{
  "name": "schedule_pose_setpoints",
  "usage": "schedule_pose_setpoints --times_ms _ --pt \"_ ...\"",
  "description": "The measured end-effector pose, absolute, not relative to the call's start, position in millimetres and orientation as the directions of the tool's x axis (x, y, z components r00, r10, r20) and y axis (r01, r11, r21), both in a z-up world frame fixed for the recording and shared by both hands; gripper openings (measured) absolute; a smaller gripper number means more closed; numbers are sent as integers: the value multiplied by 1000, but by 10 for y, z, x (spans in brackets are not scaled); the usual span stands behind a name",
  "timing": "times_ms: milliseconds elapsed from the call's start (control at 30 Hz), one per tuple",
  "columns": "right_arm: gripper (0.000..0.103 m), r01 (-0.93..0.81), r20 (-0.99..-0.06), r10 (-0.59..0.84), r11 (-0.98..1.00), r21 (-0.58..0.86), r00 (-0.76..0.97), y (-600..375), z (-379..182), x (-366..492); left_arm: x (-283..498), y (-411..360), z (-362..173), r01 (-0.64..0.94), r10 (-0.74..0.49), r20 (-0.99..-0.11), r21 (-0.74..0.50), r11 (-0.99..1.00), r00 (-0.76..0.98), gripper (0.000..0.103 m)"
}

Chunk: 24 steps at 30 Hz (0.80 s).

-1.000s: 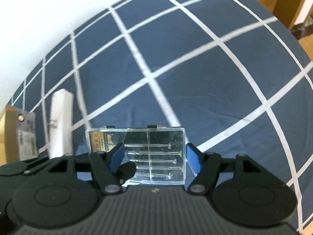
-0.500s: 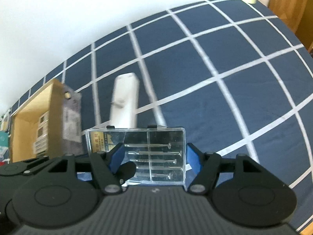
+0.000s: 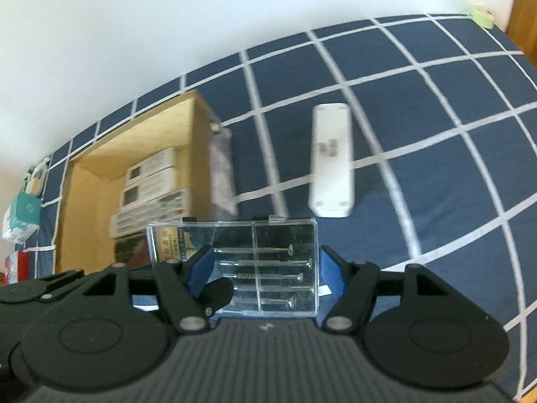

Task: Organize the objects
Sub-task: 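Lift the screwdriver case with the right tool and lower it into the box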

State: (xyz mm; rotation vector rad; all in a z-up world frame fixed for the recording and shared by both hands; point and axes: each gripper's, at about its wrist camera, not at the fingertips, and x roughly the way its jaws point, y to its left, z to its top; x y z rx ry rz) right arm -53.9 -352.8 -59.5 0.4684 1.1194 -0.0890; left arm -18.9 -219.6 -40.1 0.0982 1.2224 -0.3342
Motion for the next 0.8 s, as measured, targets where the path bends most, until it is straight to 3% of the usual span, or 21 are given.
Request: schedule_pose_setpoints --times_ms 400,800 --pt "68 190 -867 202 930 316 455 -2497 -430 -114 -45 -1164 -257 200 -168 -921 -101 974 352 61" --pt "68 112 -900 238 948 297 365 -2039 -712 523 398 -678 -576 91 -150 -943 -128 988 299 61"
